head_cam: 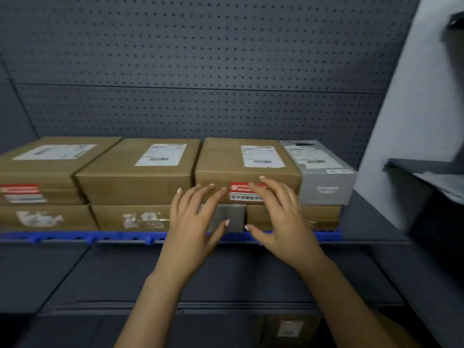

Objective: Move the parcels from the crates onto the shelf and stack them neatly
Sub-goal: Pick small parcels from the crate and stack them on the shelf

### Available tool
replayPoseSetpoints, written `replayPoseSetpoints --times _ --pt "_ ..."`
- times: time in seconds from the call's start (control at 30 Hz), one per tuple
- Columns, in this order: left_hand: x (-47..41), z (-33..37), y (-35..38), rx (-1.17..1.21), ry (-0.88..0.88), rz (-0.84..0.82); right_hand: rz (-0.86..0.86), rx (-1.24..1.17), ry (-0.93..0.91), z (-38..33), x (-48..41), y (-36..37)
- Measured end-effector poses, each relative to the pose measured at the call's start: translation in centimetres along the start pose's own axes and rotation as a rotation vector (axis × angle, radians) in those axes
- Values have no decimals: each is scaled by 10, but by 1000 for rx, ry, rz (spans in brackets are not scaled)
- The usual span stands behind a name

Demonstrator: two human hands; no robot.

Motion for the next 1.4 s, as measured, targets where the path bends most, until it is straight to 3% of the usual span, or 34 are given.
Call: replayPoseSetpoints --times 0.87,1.4 --pt "235 -337 -260 -633 -848 191 -364 -683 -672 -413 -173 355" --pt "393 -443 -418 -931 -1282 387 -550 -970 -1060 -708 -189 483"
Point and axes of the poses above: each hand's wrist, its own x-axis away from the middle knuckle, its own y-axis out of the palm, z = x × y, the point moved 1 cm from there along -x, towards the middle knuckle, and after that the axes turned 4 degrees about -y, right-handed, at the moved point
